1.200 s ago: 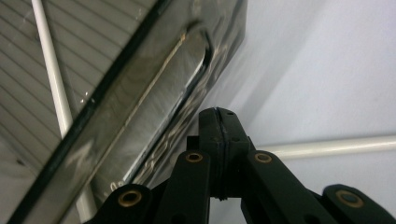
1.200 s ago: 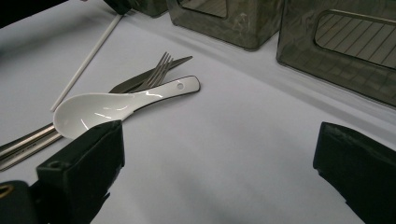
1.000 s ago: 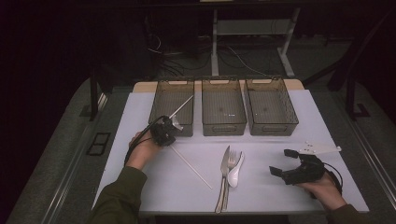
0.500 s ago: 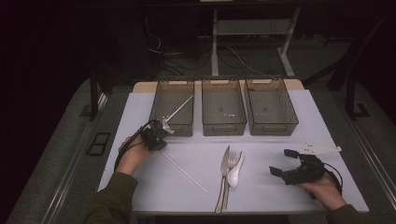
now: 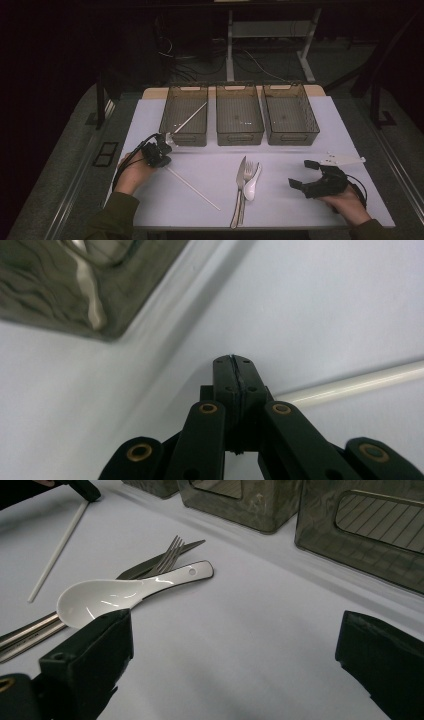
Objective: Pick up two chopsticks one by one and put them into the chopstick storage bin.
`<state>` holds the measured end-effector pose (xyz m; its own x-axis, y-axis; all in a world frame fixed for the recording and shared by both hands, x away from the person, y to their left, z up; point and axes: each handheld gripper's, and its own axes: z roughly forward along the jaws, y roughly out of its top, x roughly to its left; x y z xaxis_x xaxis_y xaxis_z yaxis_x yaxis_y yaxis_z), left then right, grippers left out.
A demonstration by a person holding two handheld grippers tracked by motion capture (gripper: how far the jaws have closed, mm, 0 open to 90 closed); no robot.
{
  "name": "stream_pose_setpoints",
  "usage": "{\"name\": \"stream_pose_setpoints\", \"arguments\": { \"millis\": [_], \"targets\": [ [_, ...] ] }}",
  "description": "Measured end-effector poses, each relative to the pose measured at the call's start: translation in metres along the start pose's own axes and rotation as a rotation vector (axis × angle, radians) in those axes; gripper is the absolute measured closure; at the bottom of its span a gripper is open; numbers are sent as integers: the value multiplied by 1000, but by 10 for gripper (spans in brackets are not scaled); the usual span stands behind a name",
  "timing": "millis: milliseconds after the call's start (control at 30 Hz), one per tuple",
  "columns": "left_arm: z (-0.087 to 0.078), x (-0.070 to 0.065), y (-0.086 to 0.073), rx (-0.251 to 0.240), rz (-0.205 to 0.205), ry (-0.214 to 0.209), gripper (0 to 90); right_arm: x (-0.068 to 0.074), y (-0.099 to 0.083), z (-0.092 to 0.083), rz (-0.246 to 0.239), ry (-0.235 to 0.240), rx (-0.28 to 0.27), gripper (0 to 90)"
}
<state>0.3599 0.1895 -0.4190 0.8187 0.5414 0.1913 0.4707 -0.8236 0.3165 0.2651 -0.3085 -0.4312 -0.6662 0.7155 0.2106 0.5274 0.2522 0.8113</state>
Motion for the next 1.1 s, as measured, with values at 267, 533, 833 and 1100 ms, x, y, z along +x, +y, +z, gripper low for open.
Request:
{"name": "stream_pose_setpoints", "arguments": {
  "millis": [267,533,833,1100],
  "targets": [
    [-7,-1,-11,0,-19,-3,890,0,0,0,-2,-2,2,18],
    [-27,-12,-8,-51,66,-83,826,-1,-1,0,-1,-1,2,18],
    [-32,-39,-3,-53,239,-226,678,0,-1,0,-5,0,3,18],
    [-22,-52,4,-3,378,-261,600,0,-1,0,-1,1,5,18]
  ]
}}
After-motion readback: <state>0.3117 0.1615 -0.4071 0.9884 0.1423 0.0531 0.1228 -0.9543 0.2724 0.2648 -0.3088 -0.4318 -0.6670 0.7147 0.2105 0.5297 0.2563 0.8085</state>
